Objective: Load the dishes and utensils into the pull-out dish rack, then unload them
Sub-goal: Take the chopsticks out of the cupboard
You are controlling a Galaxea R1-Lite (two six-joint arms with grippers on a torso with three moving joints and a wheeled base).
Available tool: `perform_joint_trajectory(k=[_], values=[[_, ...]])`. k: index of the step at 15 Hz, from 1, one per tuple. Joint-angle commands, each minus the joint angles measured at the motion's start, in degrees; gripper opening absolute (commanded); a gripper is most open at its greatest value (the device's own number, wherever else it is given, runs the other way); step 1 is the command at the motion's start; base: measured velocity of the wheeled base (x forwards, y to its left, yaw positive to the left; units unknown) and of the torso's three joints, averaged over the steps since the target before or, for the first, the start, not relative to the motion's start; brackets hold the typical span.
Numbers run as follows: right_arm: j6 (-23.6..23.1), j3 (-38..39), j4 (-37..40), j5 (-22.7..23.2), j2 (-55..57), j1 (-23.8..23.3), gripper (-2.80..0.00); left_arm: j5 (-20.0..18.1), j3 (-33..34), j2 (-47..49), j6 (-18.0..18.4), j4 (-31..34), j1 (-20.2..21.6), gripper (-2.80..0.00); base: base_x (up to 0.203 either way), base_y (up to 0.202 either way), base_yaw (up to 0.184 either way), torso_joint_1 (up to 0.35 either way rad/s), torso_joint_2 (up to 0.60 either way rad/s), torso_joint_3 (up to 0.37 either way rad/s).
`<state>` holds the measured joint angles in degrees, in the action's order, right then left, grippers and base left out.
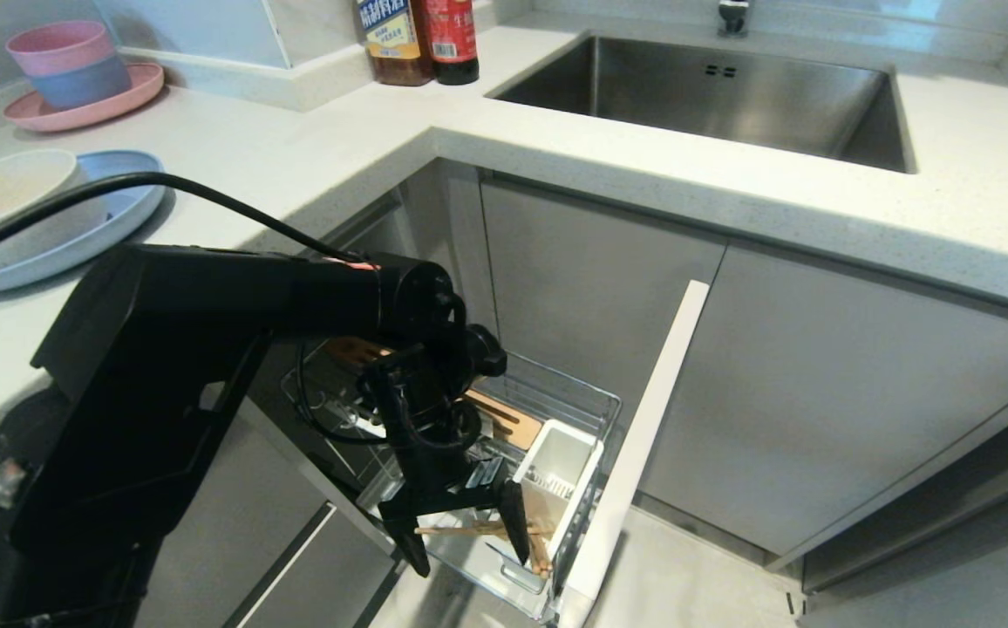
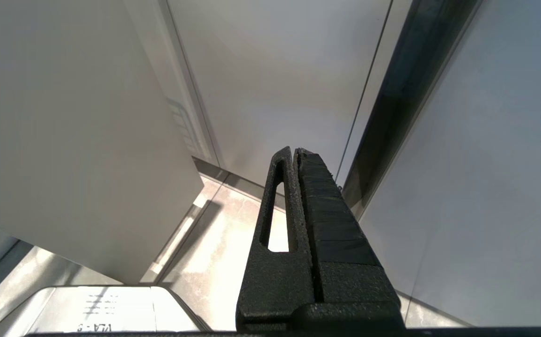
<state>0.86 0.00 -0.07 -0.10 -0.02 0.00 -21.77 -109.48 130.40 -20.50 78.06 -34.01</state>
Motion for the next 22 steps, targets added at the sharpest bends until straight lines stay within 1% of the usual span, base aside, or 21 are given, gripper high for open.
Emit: perform_joint_trajectory(k=[1, 20, 21, 22], values=[[0.02, 0.09, -0.01, 0.01, 0.02, 0.0, -2.8, -0.11, -0.03, 1.09, -0.15, 0.43, 0.0, 0.0, 0.0, 0.0, 0.0, 0.0, 0.0, 0.0], [0.02, 0.09, -0.01, 0.01, 0.02, 0.0, -2.8, -0.02, -0.29, 2.23, 0.03, 0.87, 0.44, 0.0, 0.0, 0.0, 0.0, 0.0, 0.0, 0.0], [0.02, 0.09, -0.01, 0.01, 0.02, 0.0, -2.8, -0.02, -0.3, 2.31, 0.11, 0.87, 0.44, -2.8, 0.0, 0.0, 0.0, 0.0, 0.0, 0.0], [0.02, 0.09, -0.01, 0.01, 0.02, 0.0, -2.8, -0.02, -0.36, 2.36, 0.02, 0.78, 0.44, -2.8, 0.0, 0.0, 0.0, 0.0, 0.0, 0.0]])
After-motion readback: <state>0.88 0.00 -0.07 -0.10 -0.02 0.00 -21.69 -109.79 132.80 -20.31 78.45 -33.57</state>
